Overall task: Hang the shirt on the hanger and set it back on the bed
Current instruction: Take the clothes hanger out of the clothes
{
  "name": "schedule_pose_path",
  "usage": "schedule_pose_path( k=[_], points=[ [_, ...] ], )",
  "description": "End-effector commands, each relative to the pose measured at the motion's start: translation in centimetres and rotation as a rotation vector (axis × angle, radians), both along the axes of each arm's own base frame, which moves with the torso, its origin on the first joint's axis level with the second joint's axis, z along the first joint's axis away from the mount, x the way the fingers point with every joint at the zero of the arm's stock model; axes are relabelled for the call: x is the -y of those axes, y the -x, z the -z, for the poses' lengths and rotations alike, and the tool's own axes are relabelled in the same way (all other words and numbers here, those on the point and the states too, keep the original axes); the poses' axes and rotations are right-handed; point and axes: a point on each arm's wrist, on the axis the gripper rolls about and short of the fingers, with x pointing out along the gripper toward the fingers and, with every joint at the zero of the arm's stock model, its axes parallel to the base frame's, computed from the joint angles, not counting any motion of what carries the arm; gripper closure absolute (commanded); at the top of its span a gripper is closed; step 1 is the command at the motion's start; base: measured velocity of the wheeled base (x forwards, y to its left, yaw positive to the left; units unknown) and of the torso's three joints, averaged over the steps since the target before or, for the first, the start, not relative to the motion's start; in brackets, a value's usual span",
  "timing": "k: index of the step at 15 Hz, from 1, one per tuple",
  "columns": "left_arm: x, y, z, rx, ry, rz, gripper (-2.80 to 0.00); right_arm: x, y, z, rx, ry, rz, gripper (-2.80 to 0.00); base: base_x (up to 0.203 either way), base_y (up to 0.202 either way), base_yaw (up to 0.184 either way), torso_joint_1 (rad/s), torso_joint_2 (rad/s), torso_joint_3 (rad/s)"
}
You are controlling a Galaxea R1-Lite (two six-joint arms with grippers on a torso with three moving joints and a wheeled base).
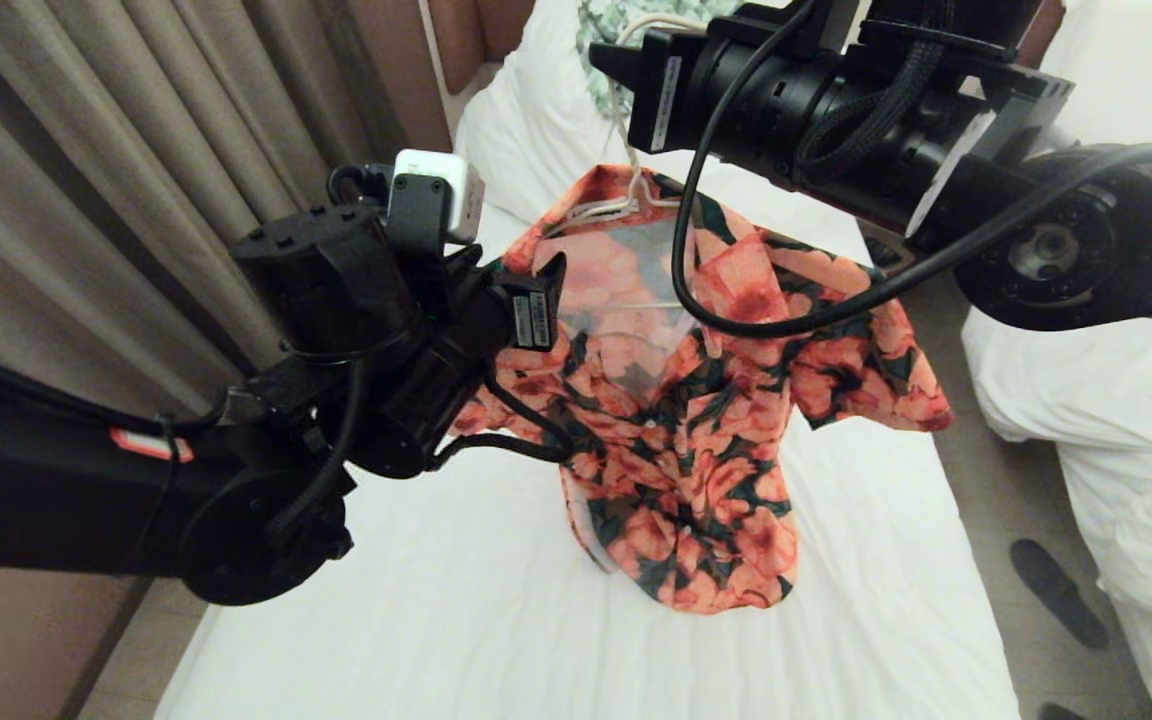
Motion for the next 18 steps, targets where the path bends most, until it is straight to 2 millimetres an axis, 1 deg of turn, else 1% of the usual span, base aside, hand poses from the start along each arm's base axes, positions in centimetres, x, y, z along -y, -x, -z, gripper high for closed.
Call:
schedule_pose_path(
  k=[1,6,9,11,12,15,16,18],
  points=[
    [0.1,-0.2,0.3,-0.003,-0.003,-0.003,0.00,0.1,0.1,-0.1,0.003,-0.003,0.000,0.00,0.000,0.000,0.000,0.000,0.00,0.000],
    [-0.3,0.6,-0.3,0.009,0.009,0.019,0.00,0.4,-0.1,-0.2,0.005,-0.007,0.012,0.00,0.000,0.000,0.000,0.000,0.00,0.000],
    [-0.9,0.2,-0.5,0.027,0.021,0.005,0.00,0.5,0.0,-0.4,0.009,-0.011,0.013,0.00,0.000,0.000,0.000,0.000,0.00,0.000],
    [-3.1,-1.4,-1.0,0.045,0.025,-0.061,0.00,1.0,0.0,-0.7,0.013,-0.014,0.024,0.00,0.000,0.000,0.000,0.000,0.00,0.000],
    [-4.6,-2.4,-1.0,0.044,0.014,-0.099,0.00,1.3,-0.2,-0.7,0.015,-0.015,0.031,0.00,0.000,0.000,0.000,0.000,0.00,0.000],
    [-9.4,-5.0,0.4,-0.057,-0.083,-0.112,0.00,1.8,-0.4,-0.9,0.020,-0.019,0.045,0.00,0.000,0.000,0.000,0.000,0.00,0.000],
    [-10.5,-5.5,0.8,-0.089,-0.101,-0.121,0.00,1.7,-0.5,-0.9,0.018,-0.018,0.046,0.00,0.000,0.000,0.000,0.000,0.00,0.000],
    [-11.4,-5.8,0.7,-0.101,-0.110,-0.144,0.00,1.7,-0.8,-0.6,0.012,-0.013,0.050,0.00,0.000,0.000,0.000,0.000,0.00,0.000]
  ],
)
